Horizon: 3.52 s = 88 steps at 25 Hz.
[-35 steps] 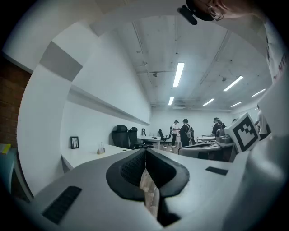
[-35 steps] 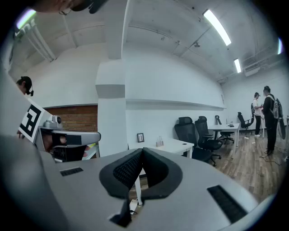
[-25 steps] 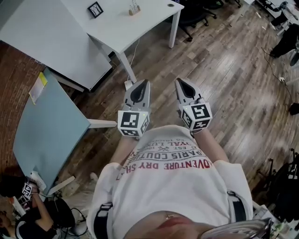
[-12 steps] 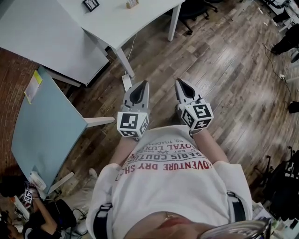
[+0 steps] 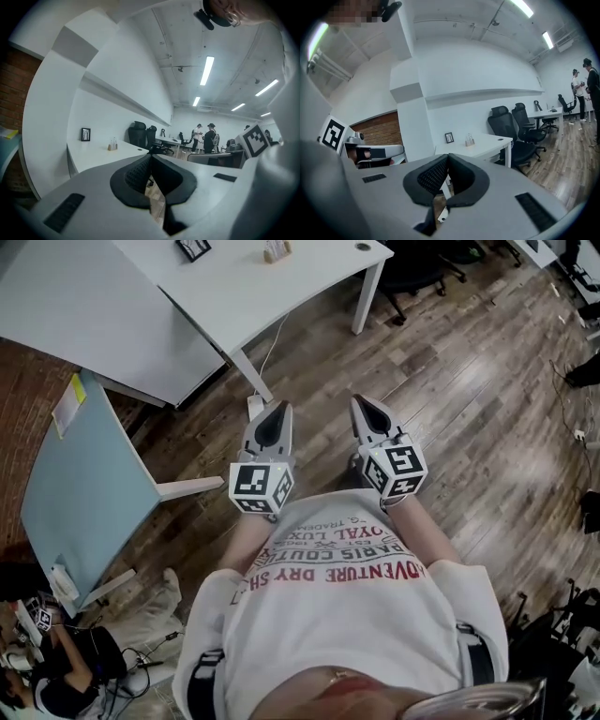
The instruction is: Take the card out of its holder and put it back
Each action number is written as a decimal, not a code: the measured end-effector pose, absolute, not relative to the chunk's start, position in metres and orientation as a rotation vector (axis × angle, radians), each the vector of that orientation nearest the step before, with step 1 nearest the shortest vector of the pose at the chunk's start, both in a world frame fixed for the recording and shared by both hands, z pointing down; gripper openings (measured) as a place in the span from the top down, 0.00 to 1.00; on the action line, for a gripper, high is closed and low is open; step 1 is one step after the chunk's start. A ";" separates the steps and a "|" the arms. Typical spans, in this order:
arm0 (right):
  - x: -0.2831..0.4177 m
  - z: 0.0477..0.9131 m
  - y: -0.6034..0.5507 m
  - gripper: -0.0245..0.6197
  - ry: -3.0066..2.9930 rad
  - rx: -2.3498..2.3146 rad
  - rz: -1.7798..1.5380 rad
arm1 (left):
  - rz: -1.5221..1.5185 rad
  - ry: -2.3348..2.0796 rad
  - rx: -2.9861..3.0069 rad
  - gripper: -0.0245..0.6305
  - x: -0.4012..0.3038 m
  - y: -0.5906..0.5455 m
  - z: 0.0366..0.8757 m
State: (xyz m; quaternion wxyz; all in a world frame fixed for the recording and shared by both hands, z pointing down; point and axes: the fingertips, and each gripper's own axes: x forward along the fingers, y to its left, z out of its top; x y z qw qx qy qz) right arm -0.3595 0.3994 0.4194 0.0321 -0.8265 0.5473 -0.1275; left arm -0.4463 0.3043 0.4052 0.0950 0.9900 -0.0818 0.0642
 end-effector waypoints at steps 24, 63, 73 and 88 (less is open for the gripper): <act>-0.117 0.419 0.370 0.92 1.936 -2.412 -0.435 | 0.250 -0.430 2.879 0.93 -0.201 0.295 0.418; 0.127 0.418 -0.054 0.92 2.315 -2.101 -0.458 | 0.227 -0.900 2.731 0.93 0.000 -0.104 0.420; 0.154 0.431 -0.126 0.92 2.631 -1.811 -0.451 | 0.260 -1.192 2.544 0.93 0.020 -0.142 0.439; 0.142 0.476 -0.166 0.92 3.048 -1.232 -0.530 | 0.384 -1.324 2.393 0.93 0.031 -0.150 0.482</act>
